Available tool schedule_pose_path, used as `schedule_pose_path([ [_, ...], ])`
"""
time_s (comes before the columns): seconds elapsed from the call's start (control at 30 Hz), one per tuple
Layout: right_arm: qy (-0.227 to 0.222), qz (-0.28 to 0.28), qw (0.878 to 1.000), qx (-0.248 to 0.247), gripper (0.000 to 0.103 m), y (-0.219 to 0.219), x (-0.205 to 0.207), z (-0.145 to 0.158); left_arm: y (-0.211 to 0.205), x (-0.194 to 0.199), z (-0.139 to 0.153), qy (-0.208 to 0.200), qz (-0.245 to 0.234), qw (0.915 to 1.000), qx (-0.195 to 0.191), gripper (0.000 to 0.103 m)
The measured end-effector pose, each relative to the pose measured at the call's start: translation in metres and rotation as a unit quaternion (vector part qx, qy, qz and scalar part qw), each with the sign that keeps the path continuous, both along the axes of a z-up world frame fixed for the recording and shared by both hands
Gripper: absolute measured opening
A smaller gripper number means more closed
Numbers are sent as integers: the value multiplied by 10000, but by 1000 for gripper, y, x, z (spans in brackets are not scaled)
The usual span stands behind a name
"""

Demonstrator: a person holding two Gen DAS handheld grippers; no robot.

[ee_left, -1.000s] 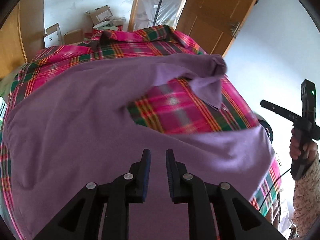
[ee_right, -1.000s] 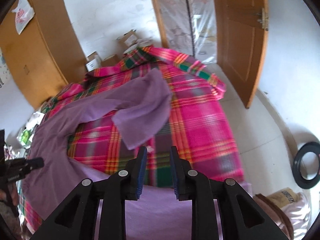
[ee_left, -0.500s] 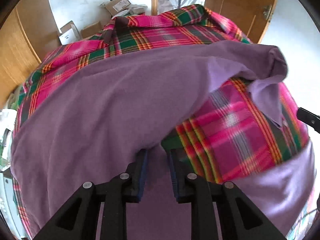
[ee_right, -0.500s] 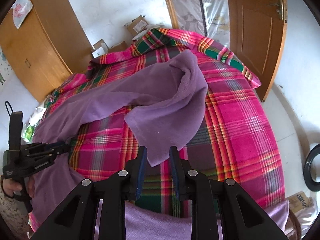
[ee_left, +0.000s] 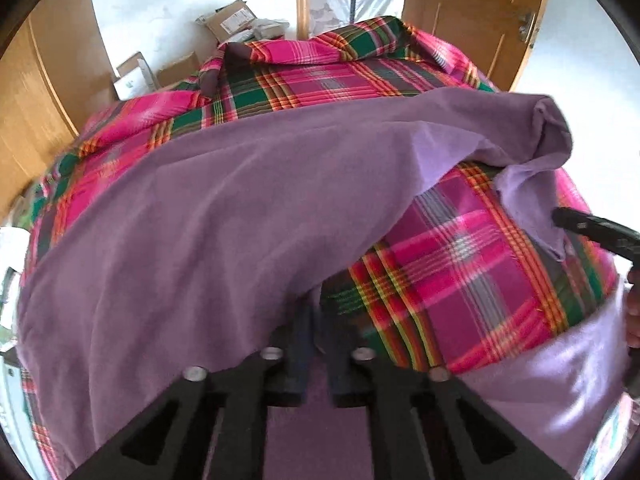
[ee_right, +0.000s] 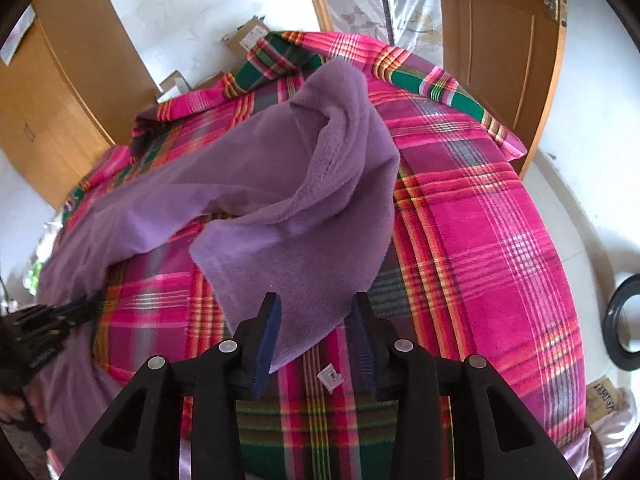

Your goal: Fold clothes

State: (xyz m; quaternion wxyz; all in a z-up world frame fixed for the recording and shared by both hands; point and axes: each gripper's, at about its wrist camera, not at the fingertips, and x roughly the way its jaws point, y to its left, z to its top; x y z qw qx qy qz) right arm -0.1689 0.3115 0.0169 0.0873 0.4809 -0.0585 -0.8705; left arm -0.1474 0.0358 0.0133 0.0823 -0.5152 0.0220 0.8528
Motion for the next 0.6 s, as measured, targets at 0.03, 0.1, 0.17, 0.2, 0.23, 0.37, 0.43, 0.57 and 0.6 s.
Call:
schedule_pose_path([
  [0.03, 59, -57, 9998, 158, 38, -1, 0, -1, -4, 2, 2, -1, 3, 9999, 134, 3],
  [0.1, 162, -158, 9989, 408, 38, -4, -1, -2, -13, 7, 5, 21, 41, 9994, 335, 3],
  [0.17, 206, -214, 9988, 400, 38, -3, -1, -3, -21, 12, 10, 82, 113, 9986, 513, 3],
  [0.2, 227, -242, 9987, 396, 38, -3, -2, -4, -25, 14, 12, 108, 165, 9979, 611, 3],
  [0.23, 240, -260, 9986, 402, 38, -3, -2, -4, -29, 17, 15, 145, 216, 9968, 750, 3],
  [0.37, 430, -491, 9968, 469, 39, -5, 3, 3, -35, 24, 22, 253, 283, 9940, 1022, 3],
  [0.43, 656, -563, 9959, 278, 39, -3, 12, 9, -38, 24, 22, 241, 298, 9929, 1122, 3],
  [0.57, 417, 74, 9991, -56, 39, -18, 20, 4, -36, 26, 18, 205, 247, 9928, 1150, 3],
  [0.6, 391, 227, 9990, -28, 39, -23, 21, 1, -36, 28, 18, 214, 258, 9924, 1180, 3],
])
